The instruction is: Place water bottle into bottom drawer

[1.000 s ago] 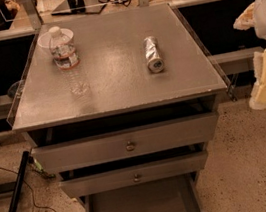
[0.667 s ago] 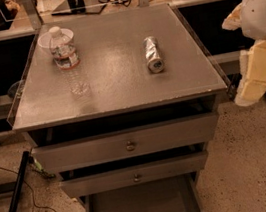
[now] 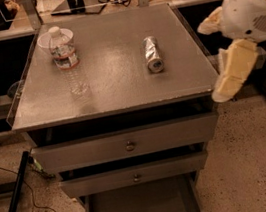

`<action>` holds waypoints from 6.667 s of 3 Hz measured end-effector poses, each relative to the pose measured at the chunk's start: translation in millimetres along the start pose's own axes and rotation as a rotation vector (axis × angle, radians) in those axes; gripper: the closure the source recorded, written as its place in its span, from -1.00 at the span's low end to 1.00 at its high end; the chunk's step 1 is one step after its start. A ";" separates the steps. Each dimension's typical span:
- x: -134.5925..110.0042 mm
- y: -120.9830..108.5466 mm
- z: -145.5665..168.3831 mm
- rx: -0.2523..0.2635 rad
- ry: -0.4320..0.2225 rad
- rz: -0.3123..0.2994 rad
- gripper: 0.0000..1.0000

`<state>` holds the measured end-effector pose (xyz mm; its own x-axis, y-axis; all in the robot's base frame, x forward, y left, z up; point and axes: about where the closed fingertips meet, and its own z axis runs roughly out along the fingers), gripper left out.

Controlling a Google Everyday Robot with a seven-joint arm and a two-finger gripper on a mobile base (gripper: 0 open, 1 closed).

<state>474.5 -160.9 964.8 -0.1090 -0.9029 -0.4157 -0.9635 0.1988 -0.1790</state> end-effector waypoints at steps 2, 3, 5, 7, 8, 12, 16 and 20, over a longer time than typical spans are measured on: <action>-14.7 -2.7 12.8 -0.028 -0.048 -0.022 -1.00; -28.9 -21.3 37.0 -0.054 -0.096 -0.017 -1.00; -52.3 -61.4 88.3 -0.065 -0.152 -0.044 -1.00; -67.9 -85.3 114.1 -0.068 -0.177 -0.058 -1.00; -83.8 -93.3 121.9 -0.075 -0.230 -0.053 -1.00; -174.0 -125.2 159.5 -0.145 -0.429 -0.114 -1.00; -183.0 -114.2 195.7 -0.216 -0.491 -0.079 -1.00; -234.9 -110.6 230.2 -0.282 -0.607 -0.125 -1.00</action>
Offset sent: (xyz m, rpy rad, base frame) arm 0.0066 0.0156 -0.0042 0.0380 0.0061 0.0362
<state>662.9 117.0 876.9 0.0842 -0.5225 -0.8485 -0.9958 -0.0746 -0.0529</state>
